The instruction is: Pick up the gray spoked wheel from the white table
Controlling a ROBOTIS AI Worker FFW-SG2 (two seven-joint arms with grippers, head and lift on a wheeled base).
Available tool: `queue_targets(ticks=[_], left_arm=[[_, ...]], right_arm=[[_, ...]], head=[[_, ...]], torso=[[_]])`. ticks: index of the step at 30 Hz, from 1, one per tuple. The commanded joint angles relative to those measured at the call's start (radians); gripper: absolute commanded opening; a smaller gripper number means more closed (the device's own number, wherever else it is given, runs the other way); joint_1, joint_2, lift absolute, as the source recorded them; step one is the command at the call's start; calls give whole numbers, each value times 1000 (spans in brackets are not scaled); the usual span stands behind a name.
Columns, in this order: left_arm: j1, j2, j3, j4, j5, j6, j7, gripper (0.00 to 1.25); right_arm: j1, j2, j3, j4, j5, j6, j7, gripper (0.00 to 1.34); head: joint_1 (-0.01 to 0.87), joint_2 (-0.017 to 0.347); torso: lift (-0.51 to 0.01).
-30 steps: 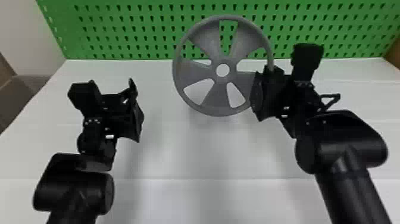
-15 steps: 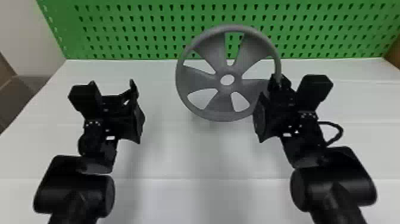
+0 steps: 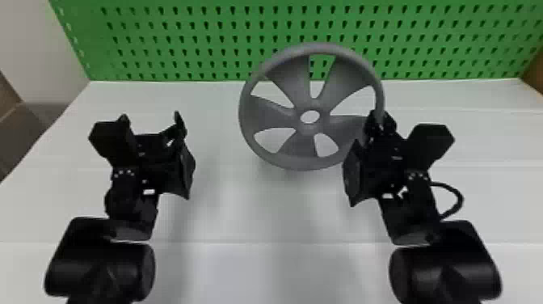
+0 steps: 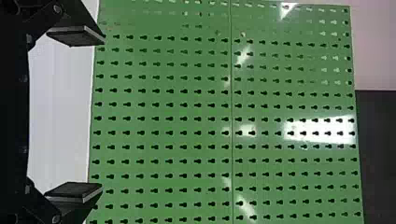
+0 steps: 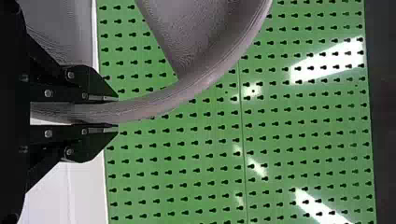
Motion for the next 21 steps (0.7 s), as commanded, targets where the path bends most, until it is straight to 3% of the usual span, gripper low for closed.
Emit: queue_targets(ticks=[1, 14, 21], left_arm=[[1, 0, -2, 0, 17, -1, 0, 1075], [4, 0, -8, 0, 24, 1, 0, 1075], [5, 0, -6, 0, 16, 4, 0, 1075]], right_arm=[[1, -4, -5, 1, 2, 1, 0, 91], [3, -38, 12, -35, 34, 93, 0, 91], [6, -18, -9, -50, 61, 122, 0, 91]], head=[[773, 66], [773, 66], [773, 66]], torso=[[-81], [-81], [-81]])
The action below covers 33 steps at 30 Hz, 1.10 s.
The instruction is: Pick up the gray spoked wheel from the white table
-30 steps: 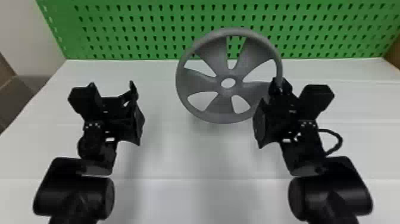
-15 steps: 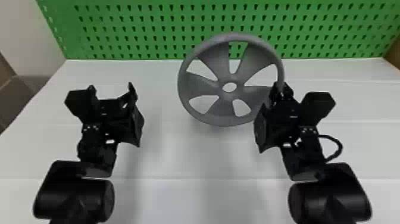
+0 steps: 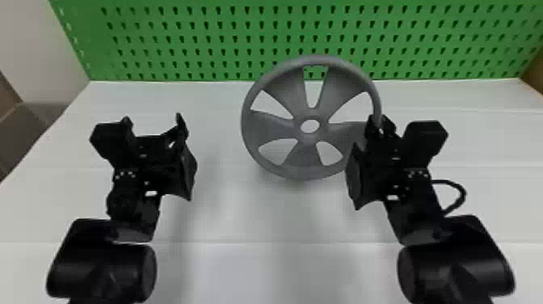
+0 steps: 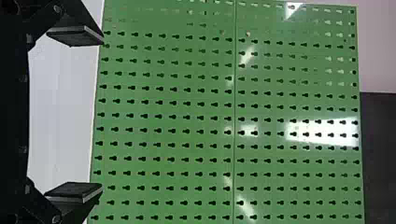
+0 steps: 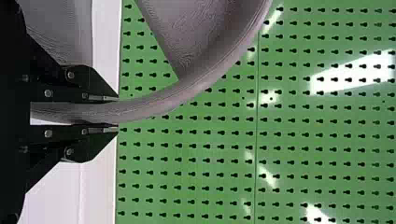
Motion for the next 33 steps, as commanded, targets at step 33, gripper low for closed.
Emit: queue_targets(ticks=[33], left_arm=[[-2, 0, -3, 0, -5, 17, 0, 1075]], right_arm=[[14, 38, -45, -6, 18, -6, 0, 91]], head=[[773, 66]], torso=[[-81]])
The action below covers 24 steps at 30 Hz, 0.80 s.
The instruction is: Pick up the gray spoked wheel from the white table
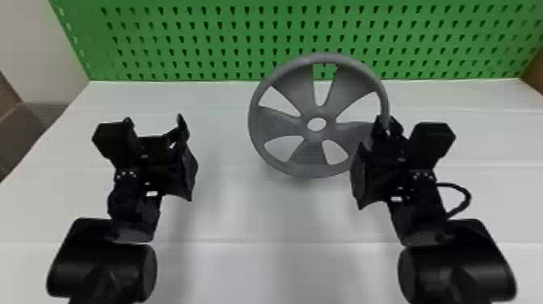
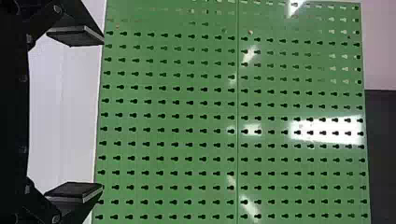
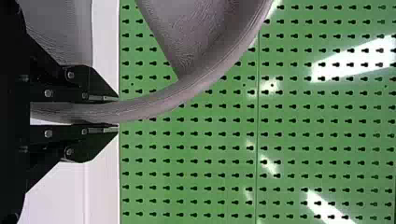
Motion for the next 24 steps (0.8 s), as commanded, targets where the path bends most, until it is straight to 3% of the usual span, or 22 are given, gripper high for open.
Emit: queue_targets(ticks=[1, 24], left_arm=[[0, 0, -1, 0, 0, 1, 0, 1075], [-2, 0, -6, 0, -3, 1, 0, 1075]], right_arm=[[0, 0, 0, 0, -1, -2, 0, 91], [-1, 0, 0, -3, 0, -5, 0, 91]], head=[[773, 66], [773, 66]], torso=[[-81], [-81]])
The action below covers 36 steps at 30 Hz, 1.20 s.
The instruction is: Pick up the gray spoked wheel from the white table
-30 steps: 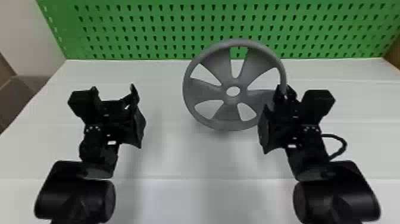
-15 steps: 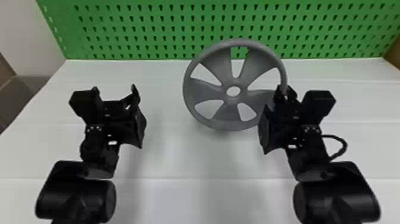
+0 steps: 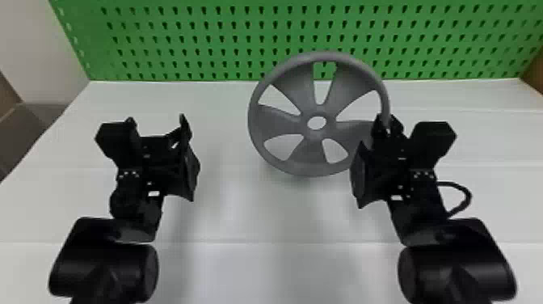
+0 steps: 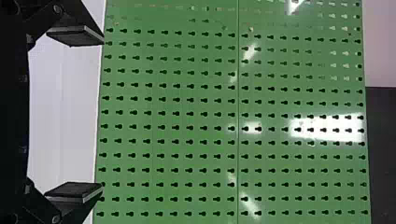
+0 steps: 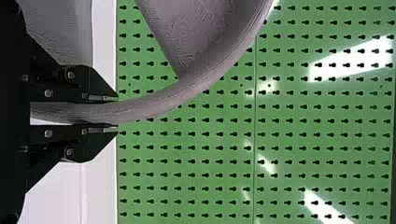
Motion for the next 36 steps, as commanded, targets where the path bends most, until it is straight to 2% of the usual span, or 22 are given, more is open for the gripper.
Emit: queue_targets(ticks=[1, 36], left_arm=[[0, 0, 2, 0, 1, 0, 0, 1075], [0, 0, 9, 0, -1, 1, 0, 1075]], right_arm=[[1, 1, -1, 0, 0, 0, 0, 91], [0, 8, 2, -23, -7, 69, 0, 91]], head=[[773, 66], [773, 66]], torso=[[-81], [-81]])
